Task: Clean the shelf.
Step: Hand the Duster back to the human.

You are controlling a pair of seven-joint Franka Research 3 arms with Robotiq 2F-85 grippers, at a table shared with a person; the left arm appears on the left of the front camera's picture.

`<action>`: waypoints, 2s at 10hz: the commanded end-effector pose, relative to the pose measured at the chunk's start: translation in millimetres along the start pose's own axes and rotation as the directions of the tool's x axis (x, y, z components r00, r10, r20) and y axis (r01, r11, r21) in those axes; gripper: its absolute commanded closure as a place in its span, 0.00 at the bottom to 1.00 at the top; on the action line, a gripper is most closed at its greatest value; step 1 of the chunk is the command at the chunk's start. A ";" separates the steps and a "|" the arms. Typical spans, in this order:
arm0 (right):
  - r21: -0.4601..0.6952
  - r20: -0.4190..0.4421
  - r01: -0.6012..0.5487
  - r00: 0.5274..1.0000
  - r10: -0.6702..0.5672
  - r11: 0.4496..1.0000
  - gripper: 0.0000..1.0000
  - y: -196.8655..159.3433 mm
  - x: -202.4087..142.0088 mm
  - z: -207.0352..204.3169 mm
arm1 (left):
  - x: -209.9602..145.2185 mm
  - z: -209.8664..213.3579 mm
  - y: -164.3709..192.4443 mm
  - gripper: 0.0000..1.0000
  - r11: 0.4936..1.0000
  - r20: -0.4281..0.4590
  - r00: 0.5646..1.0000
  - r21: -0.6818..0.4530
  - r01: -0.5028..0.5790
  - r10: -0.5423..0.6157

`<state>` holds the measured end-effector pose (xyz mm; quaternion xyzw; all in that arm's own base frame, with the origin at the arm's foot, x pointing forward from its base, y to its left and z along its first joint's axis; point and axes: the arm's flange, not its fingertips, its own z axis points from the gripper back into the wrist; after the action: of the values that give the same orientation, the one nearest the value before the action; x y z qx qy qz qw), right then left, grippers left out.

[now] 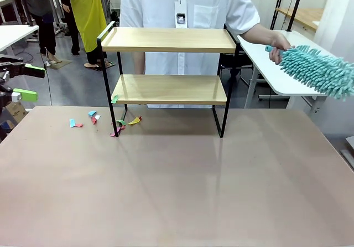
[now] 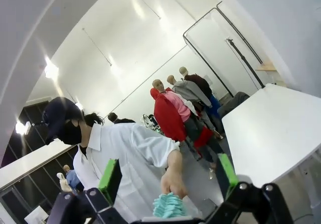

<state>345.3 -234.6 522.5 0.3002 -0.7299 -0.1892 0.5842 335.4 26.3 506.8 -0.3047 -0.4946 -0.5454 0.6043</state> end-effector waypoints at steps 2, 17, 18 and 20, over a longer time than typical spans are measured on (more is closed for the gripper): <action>0.004 0.017 -0.005 1.000 0.005 1.000 0.00 2.7 5.7 3.5 | 2.3 -0.6 1.1 0.00 1.000 0.031 0.999 0.008 0.007 -0.007; 0.004 0.017 -0.005 1.000 0.005 1.000 0.00 2.7 5.7 3.5 | 2.3 -0.6 1.1 0.00 1.000 0.031 0.999 0.008 0.007 -0.007; 0.004 0.017 -0.005 1.000 0.005 1.000 0.00 2.7 5.7 3.5 | 2.3 -0.6 1.1 0.00 1.000 0.031 0.999 0.008 0.007 -0.007; 0.004 0.017 -0.005 1.000 0.005 1.000 0.00 2.7 5.7 3.5 | 2.3 -0.6 1.1 0.00 1.000 0.031 0.999 0.008 0.007 -0.007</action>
<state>341.9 -236.2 526.5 0.2962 -0.7341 -0.1880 0.5814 335.5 26.3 506.7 -0.3048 -0.4945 -0.5454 0.6043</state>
